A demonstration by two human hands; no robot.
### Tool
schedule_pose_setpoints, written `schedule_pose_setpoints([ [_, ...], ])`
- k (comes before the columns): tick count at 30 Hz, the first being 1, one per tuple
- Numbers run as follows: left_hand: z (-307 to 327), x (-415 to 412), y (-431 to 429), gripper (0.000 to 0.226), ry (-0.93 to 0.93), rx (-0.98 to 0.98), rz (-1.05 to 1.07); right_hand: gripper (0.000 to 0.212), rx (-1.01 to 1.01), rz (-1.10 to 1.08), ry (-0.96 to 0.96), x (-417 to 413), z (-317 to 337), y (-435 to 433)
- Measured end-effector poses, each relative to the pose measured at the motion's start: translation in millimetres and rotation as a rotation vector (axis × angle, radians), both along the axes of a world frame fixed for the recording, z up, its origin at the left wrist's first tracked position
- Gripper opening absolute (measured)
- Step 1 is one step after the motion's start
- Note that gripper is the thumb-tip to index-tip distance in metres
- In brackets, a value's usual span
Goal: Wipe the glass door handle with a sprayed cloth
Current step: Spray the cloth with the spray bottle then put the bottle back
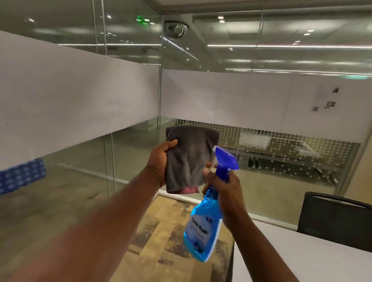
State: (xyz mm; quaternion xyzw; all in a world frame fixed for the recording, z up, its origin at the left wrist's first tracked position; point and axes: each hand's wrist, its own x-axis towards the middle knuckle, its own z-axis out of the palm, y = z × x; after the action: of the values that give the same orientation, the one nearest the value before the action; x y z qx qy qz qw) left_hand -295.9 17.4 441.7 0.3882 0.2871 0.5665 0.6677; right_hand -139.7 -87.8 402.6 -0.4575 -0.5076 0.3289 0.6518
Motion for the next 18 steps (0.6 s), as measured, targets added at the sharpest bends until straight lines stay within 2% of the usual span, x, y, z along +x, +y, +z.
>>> schedule_pose_setpoints([
  [4, 2, -15, -4, 0.047, 0.032, 0.012, 0.034, 0.03, -0.03, 0.046, -0.047, -18, 9, -7],
  [7, 4, -24, -6, 0.047, 0.037, 0.031, 0.046, 0.039, -0.077, 0.002, -0.119, -28, 13, -10],
  [12, 8, -33, -8, 0.049, 0.025, 0.058, 0.069, 0.033, -0.073, -0.098, -0.339, -38, 19, -21],
  [18, 4, -35, -6, 0.05, 0.022, 0.059, 0.059, 0.031, -0.089, -0.187, -0.423, -42, 24, -28],
])
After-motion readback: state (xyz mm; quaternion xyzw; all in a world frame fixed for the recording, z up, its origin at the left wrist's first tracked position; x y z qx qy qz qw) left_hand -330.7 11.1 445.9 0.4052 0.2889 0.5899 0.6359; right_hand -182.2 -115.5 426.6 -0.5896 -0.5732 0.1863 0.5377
